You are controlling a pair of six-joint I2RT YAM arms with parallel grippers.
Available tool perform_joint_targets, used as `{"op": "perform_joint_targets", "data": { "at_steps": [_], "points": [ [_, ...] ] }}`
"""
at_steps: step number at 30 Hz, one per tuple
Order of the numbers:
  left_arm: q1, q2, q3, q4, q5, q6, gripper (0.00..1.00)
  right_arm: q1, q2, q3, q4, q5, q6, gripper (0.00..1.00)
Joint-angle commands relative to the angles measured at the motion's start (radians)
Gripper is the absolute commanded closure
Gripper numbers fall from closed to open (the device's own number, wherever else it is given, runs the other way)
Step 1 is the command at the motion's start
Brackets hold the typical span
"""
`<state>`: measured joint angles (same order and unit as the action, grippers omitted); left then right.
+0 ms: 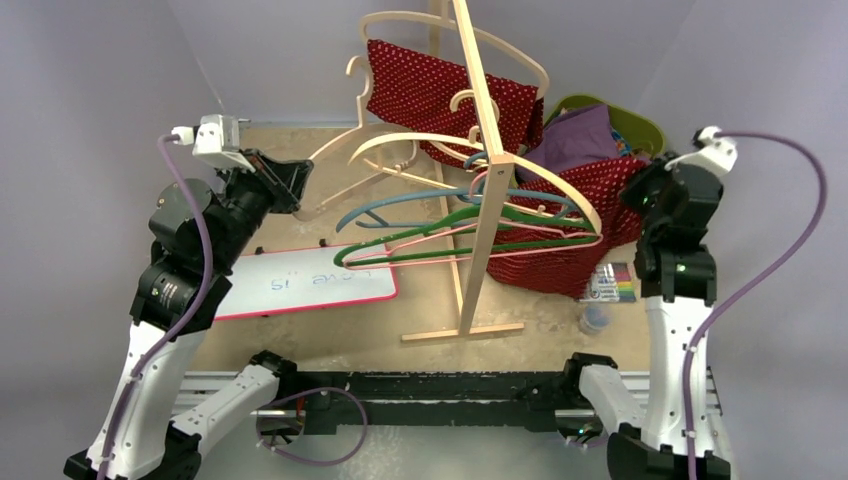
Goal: Remove the skirt from the hanger
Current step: Place the skirt in the bin.
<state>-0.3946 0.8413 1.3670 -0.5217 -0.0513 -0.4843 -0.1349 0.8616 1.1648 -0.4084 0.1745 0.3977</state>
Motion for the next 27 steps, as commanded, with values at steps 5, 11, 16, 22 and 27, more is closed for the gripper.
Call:
{"op": "perform_joint_targets", "data": {
  "at_steps": [5,11,16,22,27],
  "points": [
    [-0.016,-0.048,-0.040,0.010,-0.080,0.065,1.00,-0.009,0.188,0.423,0.037,-0.037,-0.054,1.00],
    [-0.015,-0.042,-0.036,-0.003,-0.083,0.058,1.00,-0.009,0.330,0.699,0.080,-0.083,-0.086,1.00],
    [-0.015,-0.021,-0.022,-0.002,-0.074,0.036,1.00,-0.009,0.486,0.970,0.102,-0.119,-0.122,1.00],
    [-0.016,-0.011,-0.008,-0.009,-0.071,0.004,1.00,-0.017,0.659,1.198,0.129,-0.082,-0.175,1.00],
    [-0.016,0.001,-0.005,-0.008,-0.089,-0.019,1.00,-0.066,0.725,1.195,0.203,-0.219,-0.095,1.00]
  ]
}}
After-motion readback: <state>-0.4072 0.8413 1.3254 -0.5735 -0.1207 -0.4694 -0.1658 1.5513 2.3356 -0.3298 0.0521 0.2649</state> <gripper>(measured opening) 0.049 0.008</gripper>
